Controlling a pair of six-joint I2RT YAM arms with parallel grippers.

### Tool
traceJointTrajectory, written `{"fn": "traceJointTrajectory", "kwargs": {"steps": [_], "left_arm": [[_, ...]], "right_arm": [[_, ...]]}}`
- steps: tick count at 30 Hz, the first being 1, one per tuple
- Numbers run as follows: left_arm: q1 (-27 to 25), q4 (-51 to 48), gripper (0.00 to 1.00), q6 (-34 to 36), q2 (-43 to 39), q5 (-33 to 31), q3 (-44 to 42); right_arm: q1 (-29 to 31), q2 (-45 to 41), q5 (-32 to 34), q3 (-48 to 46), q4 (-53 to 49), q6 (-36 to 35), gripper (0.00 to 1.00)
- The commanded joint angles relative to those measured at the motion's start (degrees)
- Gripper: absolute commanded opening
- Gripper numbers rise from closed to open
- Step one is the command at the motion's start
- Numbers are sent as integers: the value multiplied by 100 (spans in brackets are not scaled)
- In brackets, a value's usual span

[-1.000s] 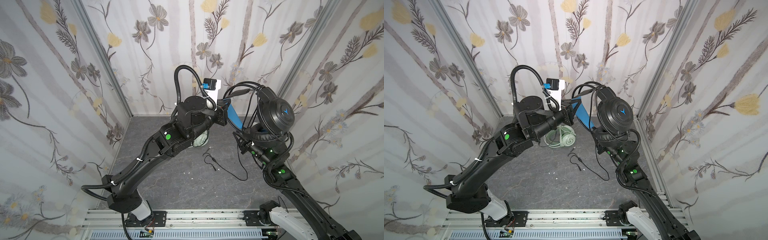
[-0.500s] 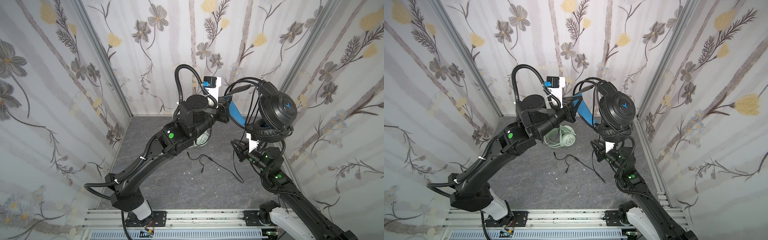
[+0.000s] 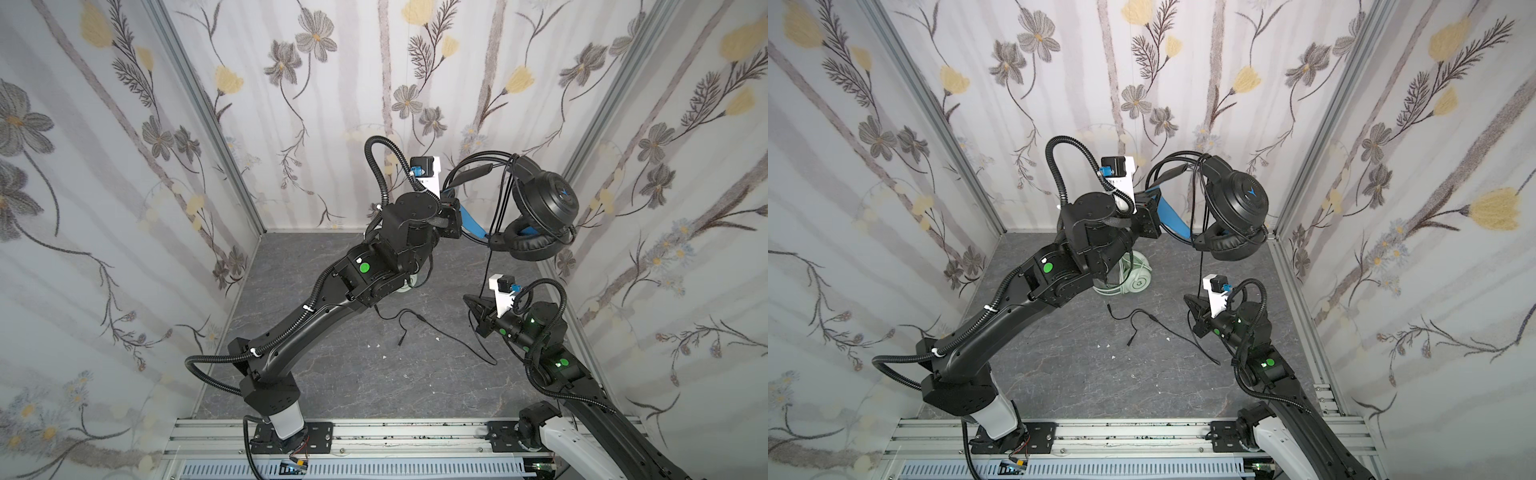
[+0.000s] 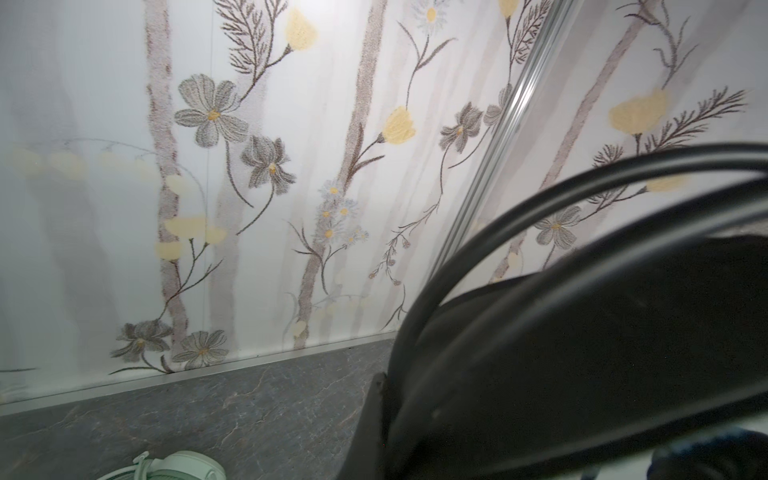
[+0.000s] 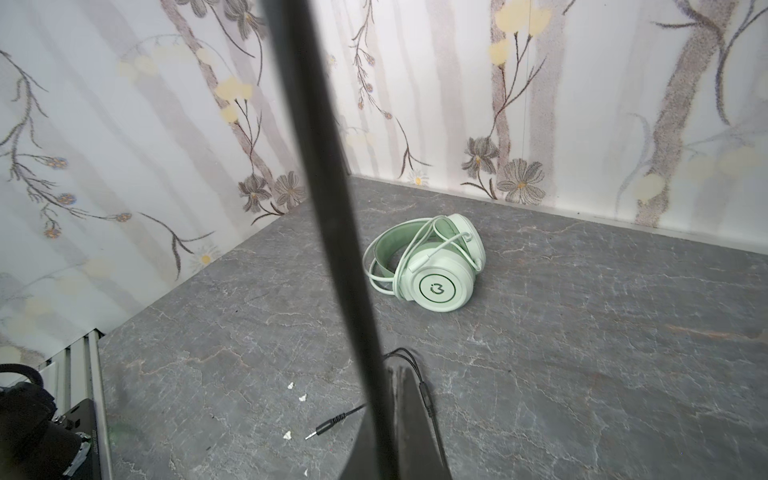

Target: Wrap the headphones

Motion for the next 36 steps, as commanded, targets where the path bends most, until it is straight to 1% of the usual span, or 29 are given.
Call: {"fn": "traceJointTrajectory", "kwargs": {"steps": [1, 6, 13, 17, 21, 24, 27, 31, 36], "left_arm": [[34, 858, 0, -87, 73, -876, 86], [183, 756, 0, -76, 289, -1228, 149], [501, 428, 0, -438, 490, -1447, 88], [661, 314, 0, -529, 622, -1525, 88], [791, 119, 0, -735, 743, -1517, 119], [834, -43, 0, -1031, 823, -1400, 184], [836, -217, 0, -1324, 884, -1346, 271], [862, -295, 0, -1749, 927, -1083, 282], [894, -418, 0, -1979, 1012, -1038, 308]], "right_arm": [[60, -54, 320, 65, -505, -220, 0], [288, -33, 562, 217, -849, -403, 0], [988, -114, 1154, 393, -1315, -585, 0], [1254, -188, 1244, 418, -1465, -581, 0], [1491, -139, 1346, 472, -1535, -589, 0], [1593, -21, 1405, 479, -1486, -603, 0], [1619, 127, 1384, 491, -1368, -631, 0], [1628, 361, 1417, 464, -1204, -663, 0], [1628, 510, 1370, 448, -1081, -702, 0]]}}
